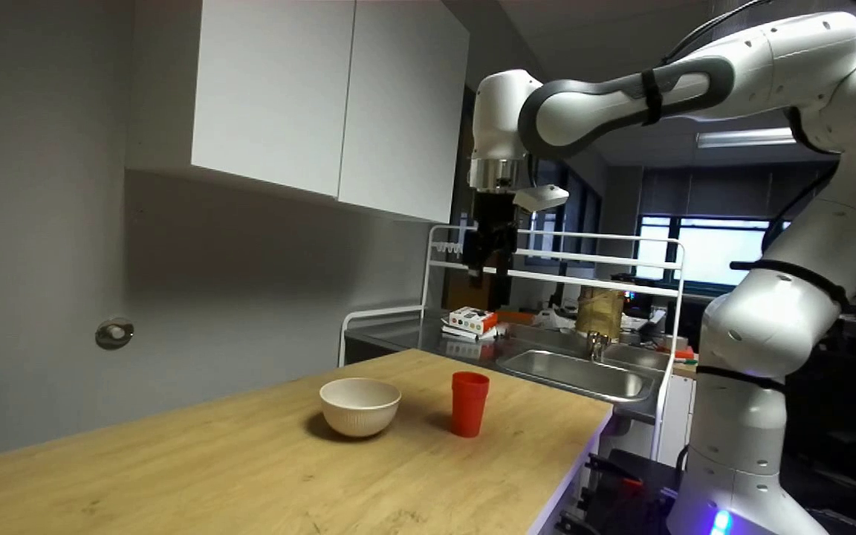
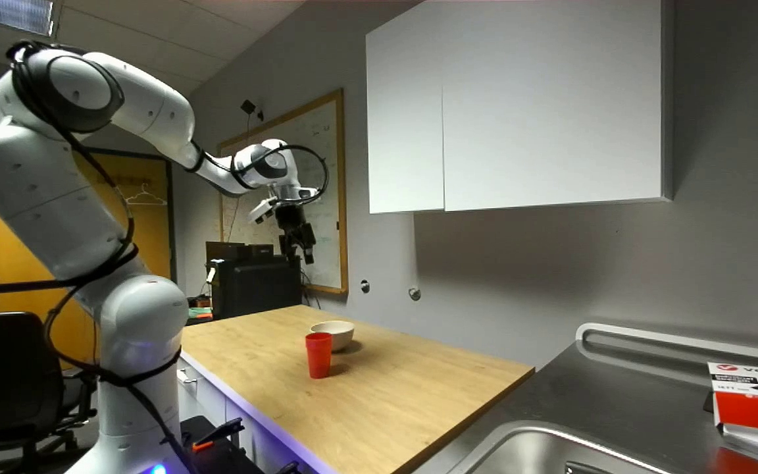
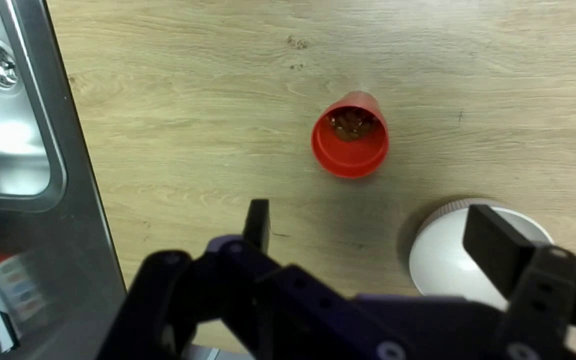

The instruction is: Pour contents from the cup into the bowl

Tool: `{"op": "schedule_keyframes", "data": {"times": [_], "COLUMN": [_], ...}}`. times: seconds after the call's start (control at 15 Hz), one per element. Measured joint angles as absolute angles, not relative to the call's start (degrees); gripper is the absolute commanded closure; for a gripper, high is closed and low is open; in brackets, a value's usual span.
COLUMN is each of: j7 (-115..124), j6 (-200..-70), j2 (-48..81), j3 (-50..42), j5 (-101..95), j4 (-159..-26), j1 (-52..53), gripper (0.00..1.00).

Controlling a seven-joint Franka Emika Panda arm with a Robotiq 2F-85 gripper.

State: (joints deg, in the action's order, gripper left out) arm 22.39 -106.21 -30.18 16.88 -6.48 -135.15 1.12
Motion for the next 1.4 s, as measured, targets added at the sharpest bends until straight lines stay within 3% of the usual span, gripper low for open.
{"op": "schedule_keyframes", "data": {"times": [1.2,1.27,1.4], "j7": [14.81,14.15,13.05], "j6": [-123.39,-123.62,-124.07], "j2": [-9.15,-8.43,-7.28], "j3": [0.96,0.53,-0.11], "j5": [9.49,10.44,11.97], "j4": [-142.44,-142.59,-142.93], "j1": [-0.31,-0.39,-0.64], "gripper": [0.0,0.25,0.33]}}
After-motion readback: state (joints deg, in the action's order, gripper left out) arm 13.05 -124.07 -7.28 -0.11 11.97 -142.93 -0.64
